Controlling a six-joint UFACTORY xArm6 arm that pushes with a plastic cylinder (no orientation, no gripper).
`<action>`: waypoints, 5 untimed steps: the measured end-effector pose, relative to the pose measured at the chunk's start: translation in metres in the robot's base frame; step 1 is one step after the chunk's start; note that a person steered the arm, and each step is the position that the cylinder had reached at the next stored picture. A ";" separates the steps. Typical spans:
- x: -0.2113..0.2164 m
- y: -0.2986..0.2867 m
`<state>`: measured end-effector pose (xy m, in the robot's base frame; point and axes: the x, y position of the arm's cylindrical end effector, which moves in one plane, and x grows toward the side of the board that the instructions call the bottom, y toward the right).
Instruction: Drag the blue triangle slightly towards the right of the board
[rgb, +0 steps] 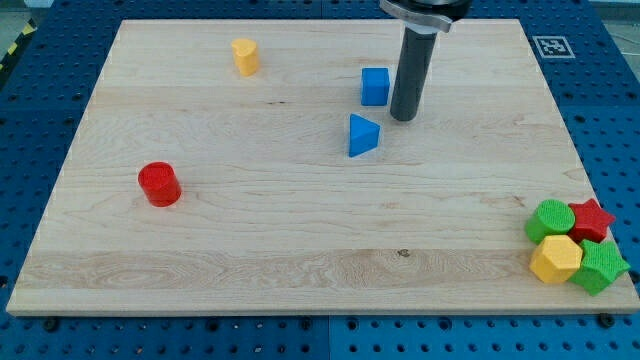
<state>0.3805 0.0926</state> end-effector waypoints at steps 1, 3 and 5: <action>-0.032 -0.004; -0.016 -0.068; 0.016 -0.092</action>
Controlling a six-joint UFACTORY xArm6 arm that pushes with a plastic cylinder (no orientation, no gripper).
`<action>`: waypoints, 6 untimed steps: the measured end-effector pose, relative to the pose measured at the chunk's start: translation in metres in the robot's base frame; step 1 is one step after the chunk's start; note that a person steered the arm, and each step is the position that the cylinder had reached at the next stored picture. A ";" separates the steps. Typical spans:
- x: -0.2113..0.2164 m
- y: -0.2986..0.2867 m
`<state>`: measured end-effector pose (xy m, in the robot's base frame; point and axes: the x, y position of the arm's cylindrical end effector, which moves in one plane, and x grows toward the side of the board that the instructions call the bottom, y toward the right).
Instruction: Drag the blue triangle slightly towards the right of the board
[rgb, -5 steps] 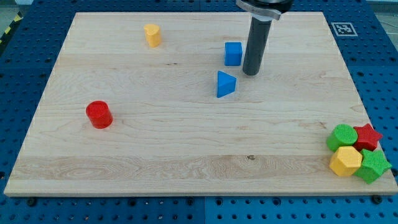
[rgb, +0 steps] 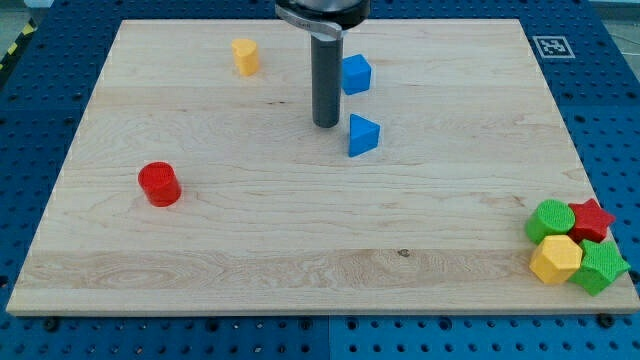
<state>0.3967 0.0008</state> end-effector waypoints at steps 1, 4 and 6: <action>0.009 0.000; 0.016 0.013; 0.022 0.021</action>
